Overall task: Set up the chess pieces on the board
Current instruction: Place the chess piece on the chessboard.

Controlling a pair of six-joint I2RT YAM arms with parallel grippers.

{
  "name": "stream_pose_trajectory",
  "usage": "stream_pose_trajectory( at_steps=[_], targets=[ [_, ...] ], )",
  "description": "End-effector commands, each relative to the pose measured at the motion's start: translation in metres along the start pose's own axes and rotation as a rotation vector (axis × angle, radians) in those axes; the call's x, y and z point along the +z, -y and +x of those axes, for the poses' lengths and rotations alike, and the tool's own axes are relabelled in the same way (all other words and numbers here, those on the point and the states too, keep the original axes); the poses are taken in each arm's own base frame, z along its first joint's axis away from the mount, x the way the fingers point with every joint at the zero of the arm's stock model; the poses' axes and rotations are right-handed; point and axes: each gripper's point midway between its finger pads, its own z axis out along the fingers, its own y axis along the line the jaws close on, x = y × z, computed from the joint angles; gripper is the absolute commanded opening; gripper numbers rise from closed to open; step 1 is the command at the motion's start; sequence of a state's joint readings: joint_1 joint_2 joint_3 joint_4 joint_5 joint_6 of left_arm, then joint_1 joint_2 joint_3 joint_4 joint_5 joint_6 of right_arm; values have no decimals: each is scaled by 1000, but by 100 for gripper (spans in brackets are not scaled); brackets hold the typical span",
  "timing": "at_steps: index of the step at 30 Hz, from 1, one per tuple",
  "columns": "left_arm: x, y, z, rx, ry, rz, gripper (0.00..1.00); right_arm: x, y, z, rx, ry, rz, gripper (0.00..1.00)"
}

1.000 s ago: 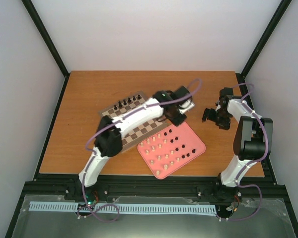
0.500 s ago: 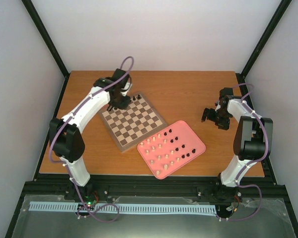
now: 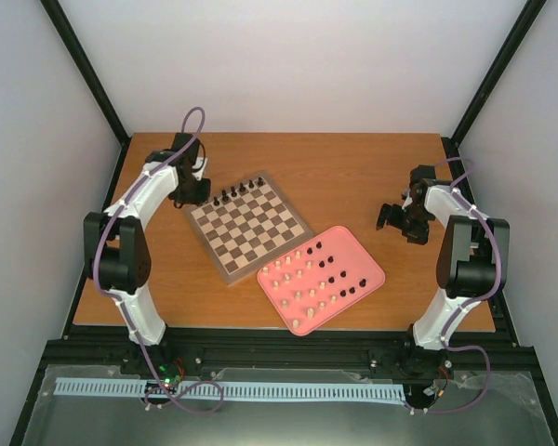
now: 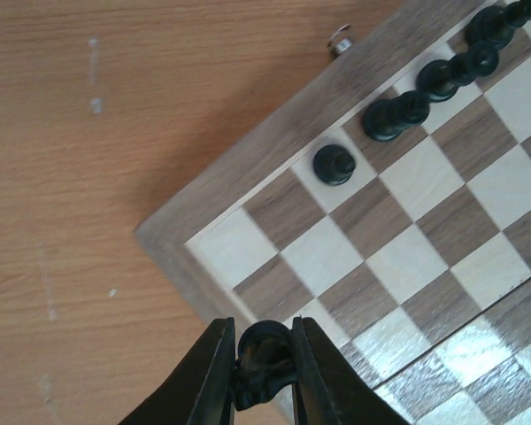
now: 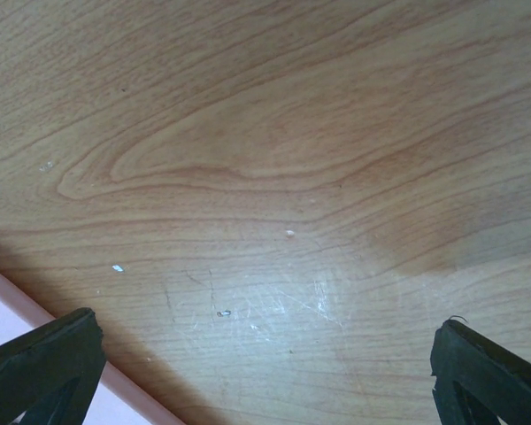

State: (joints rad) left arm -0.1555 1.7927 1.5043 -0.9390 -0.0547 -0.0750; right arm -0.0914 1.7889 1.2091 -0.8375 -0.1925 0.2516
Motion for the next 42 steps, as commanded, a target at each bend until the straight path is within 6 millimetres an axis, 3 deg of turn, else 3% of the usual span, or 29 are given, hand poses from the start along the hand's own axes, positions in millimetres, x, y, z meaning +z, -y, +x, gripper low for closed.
stream_pose_trajectory(
  at_steps=[1, 6, 28, 42],
  targets=[
    [20, 15, -21, -12, 18, 64, 19, 1, 3, -5, 2, 4, 9, 100],
    [36, 17, -23, -19, -6, 66, 19, 3, 4, -5, 1, -1, 16, 100],
    [73, 13, -36, -21, -38, 24, 19, 11, 5, -6, -1, -25, 22, 100],
    [85, 6, -18, -20, -73, -11, 19, 13, 6, -4, -1, -34, 21, 100]
  ],
)
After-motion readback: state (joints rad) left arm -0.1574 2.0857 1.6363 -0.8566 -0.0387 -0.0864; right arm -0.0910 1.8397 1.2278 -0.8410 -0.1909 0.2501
